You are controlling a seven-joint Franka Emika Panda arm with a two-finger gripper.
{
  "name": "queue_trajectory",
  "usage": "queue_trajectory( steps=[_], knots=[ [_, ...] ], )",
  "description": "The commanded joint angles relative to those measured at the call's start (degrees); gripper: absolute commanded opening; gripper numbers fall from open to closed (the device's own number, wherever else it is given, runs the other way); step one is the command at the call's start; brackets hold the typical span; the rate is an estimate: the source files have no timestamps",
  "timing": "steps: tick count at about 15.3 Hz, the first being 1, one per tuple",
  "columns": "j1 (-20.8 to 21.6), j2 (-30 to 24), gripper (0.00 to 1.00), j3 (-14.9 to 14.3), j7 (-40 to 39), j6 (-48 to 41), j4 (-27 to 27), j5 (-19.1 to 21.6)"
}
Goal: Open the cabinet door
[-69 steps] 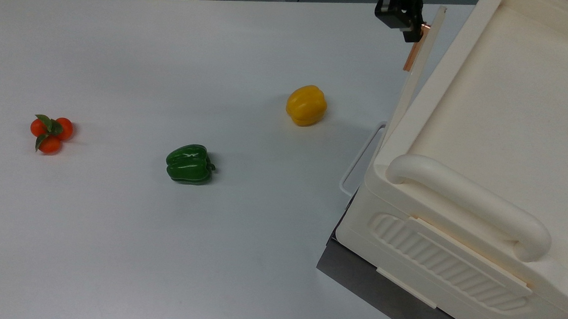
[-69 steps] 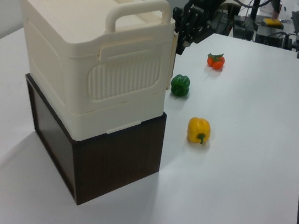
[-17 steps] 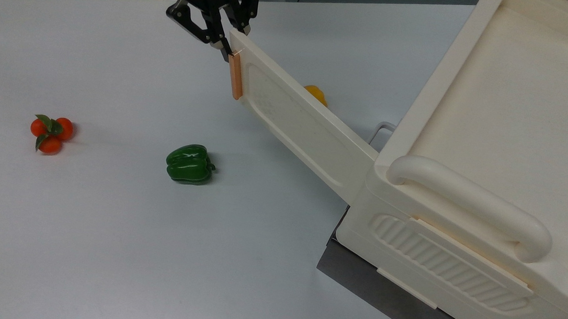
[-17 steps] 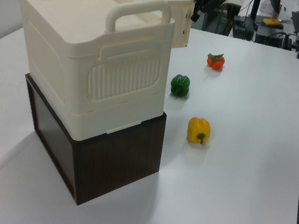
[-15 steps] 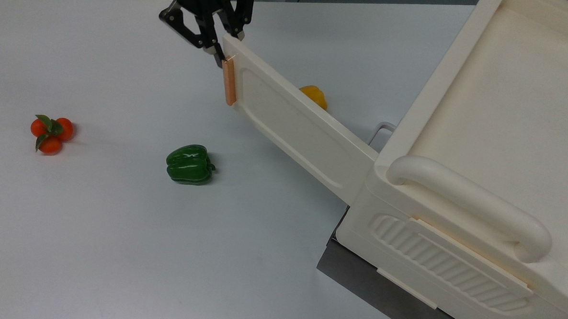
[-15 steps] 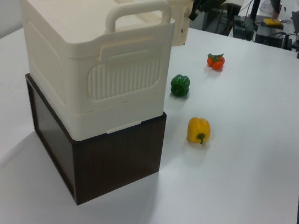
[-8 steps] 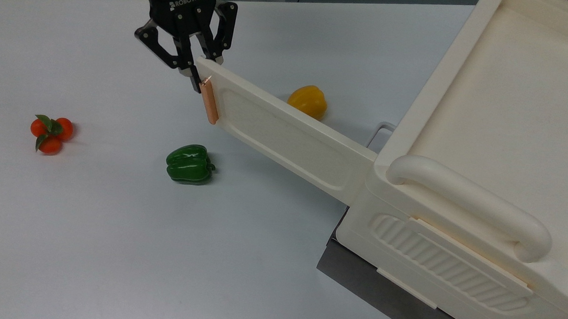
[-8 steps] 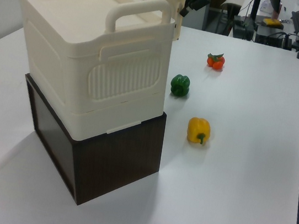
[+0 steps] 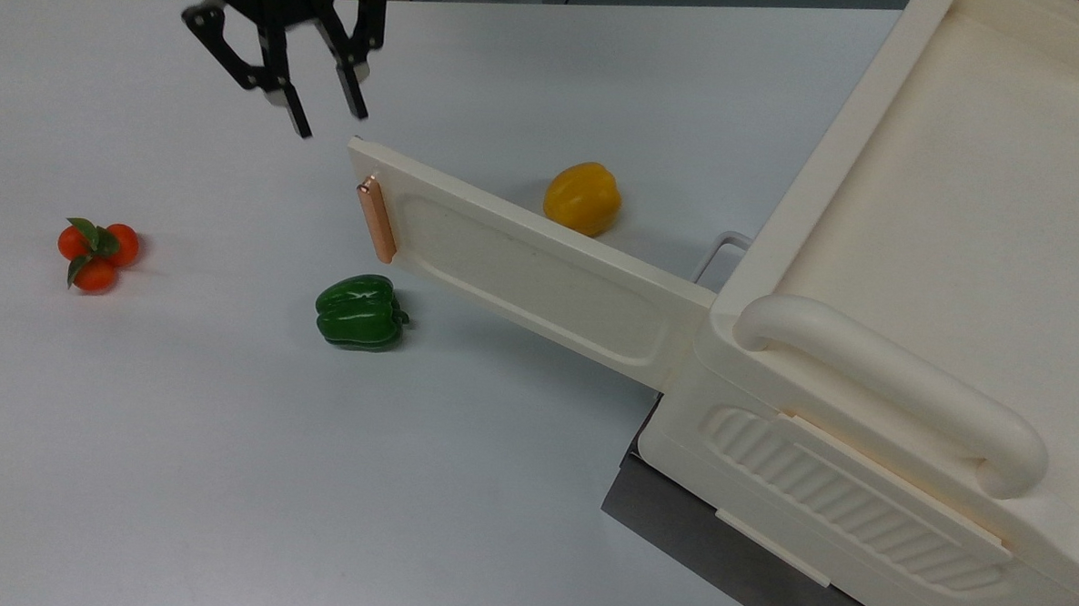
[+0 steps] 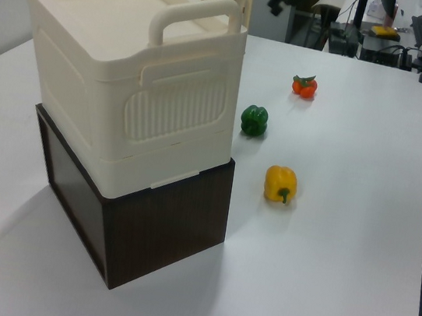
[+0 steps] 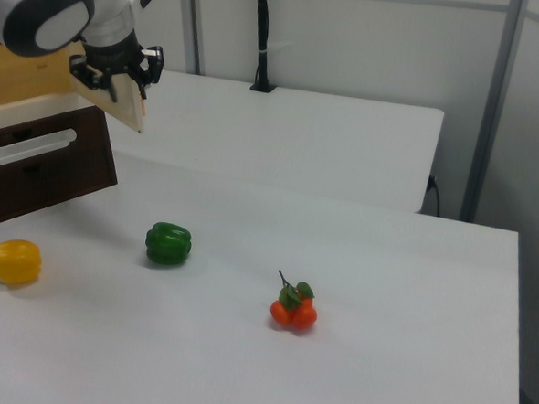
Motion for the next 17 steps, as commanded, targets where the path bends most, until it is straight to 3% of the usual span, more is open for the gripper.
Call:
queue_trajectory(
  steps=[1, 4, 8, 13, 14, 15, 16, 17],
  knots=[
    [0.65, -5.29, 1.00, -3.01, 0.68, -11.56, -1.13, -0.12],
    [1.26, -7.14, 1.00, -4.33, 3.39, -20.70, -0.78, -0.21],
    [6.35, -8.99, 1.00, -8.19, 23.21, -24.85, -0.78, -3.28],
    [13.12, -10.14, 1.00, -9.08, 54.43, -29.68, -0.86, -15.75],
    [14.35, -10.22, 1.00, -9.60, 56.65, -30.65, -0.95, -17.42],
    [16.01, -10.57, 1.00, -12.05, 57.98, -31.09, -0.86, -17.26],
    [16.81, -10.92, 1.00, -14.59, 57.64, -30.66, -0.95, -16.22],
    [16.91, -10.93, 1.00, -15.14, 57.20, -30.31, -0.95, -14.56]
  ],
)
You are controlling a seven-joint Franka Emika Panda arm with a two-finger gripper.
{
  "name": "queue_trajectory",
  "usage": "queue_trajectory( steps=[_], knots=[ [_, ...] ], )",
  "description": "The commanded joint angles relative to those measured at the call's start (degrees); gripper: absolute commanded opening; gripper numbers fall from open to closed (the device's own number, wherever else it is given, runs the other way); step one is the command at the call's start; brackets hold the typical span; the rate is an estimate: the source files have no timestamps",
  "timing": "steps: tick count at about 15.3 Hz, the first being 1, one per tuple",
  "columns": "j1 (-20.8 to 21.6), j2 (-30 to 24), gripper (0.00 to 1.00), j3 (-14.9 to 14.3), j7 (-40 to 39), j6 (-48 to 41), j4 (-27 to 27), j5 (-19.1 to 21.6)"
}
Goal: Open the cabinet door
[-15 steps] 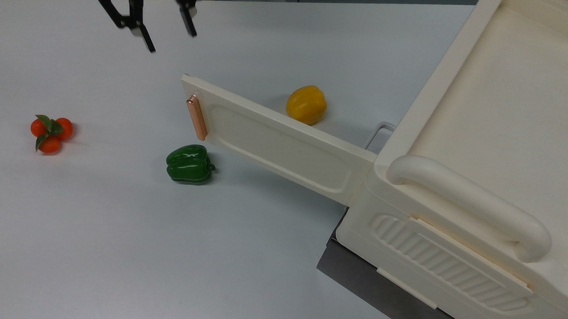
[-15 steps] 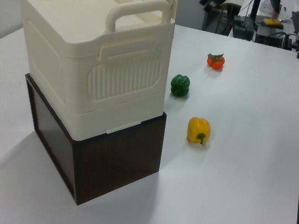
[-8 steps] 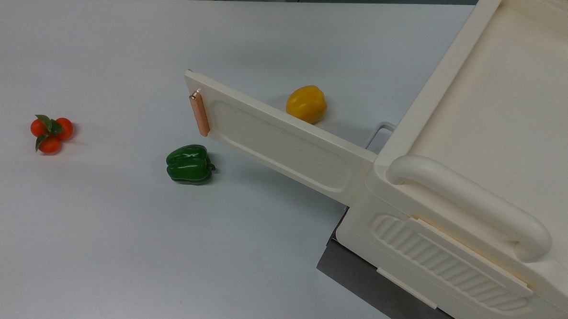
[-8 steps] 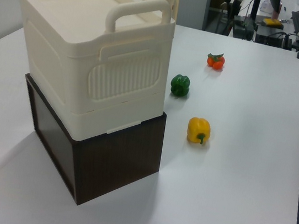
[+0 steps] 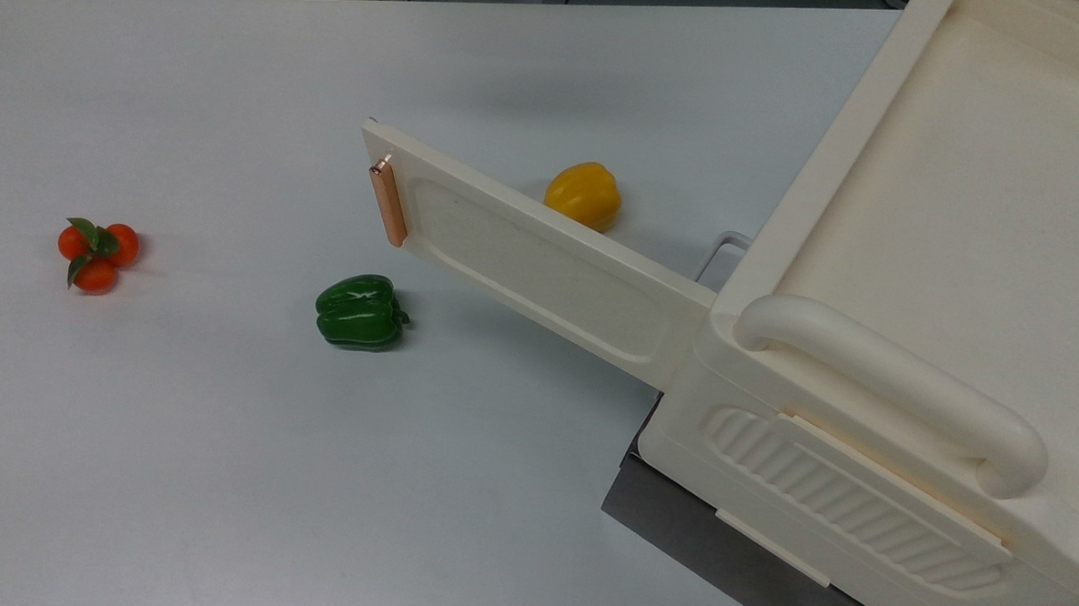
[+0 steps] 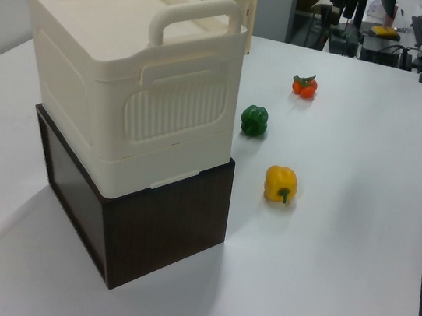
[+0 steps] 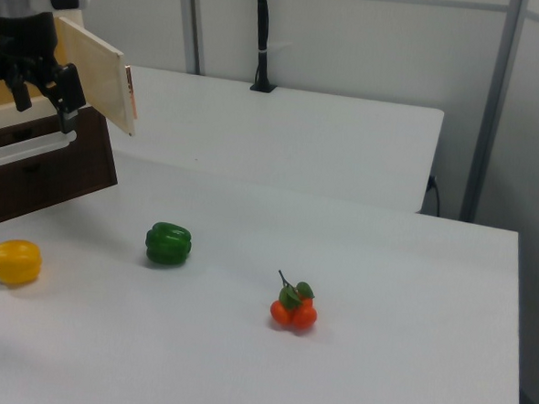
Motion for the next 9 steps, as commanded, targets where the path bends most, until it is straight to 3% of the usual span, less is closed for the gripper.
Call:
queue_trajectory(
  steps=[1, 5, 9],
  knots=[
    [2.54, -1.76, 1.00, -5.57, 0.64, -0.30, -1.14, 1.77],
    [1.40, -1.06, 1.00, -5.48, -9.37, 2.95, -1.41, 2.39],
    [1.13, -0.79, 1.00, -5.05, -10.71, 2.87, -1.41, 2.48]
  ],
)
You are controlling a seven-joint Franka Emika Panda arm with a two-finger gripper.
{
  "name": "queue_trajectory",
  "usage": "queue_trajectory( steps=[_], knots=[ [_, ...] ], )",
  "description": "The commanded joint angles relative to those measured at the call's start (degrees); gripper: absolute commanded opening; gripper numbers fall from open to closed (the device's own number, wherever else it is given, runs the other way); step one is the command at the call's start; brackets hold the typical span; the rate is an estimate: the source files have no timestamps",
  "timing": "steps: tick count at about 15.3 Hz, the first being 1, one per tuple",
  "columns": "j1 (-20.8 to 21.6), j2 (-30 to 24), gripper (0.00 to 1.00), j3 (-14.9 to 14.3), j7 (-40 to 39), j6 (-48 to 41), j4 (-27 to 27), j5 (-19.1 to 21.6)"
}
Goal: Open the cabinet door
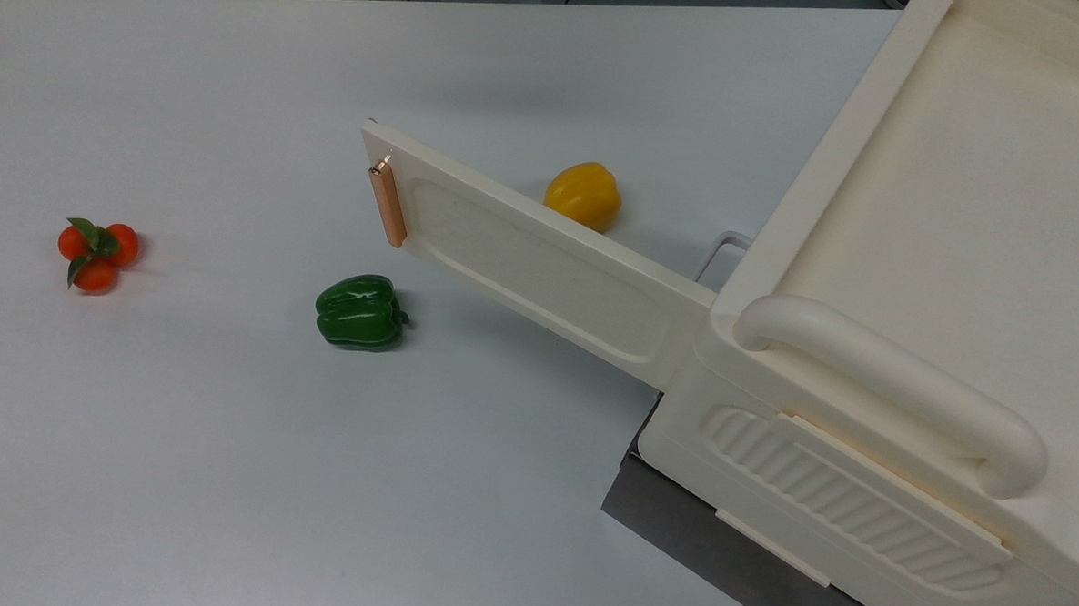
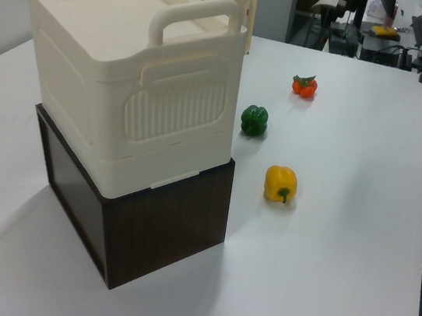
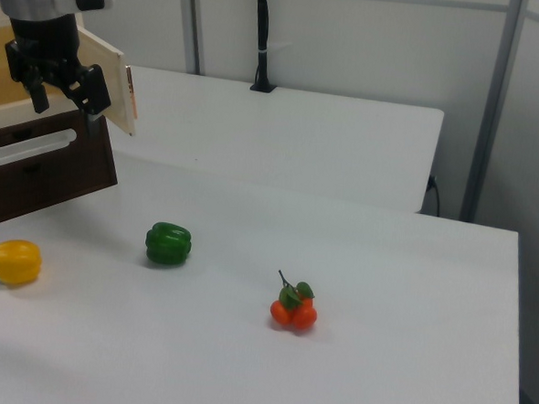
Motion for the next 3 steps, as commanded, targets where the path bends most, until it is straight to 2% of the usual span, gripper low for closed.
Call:
queue_trajectory(
  steps=[1, 3],
  knots=[
    [0.06, -0.30, 1.00, 0.15, -1.84, 1.40, -1.13, 1.08],
    [0.06, -0.21, 1.00, 0.15, -1.84, 1.40, -1.04, 1.08]
  ],
)
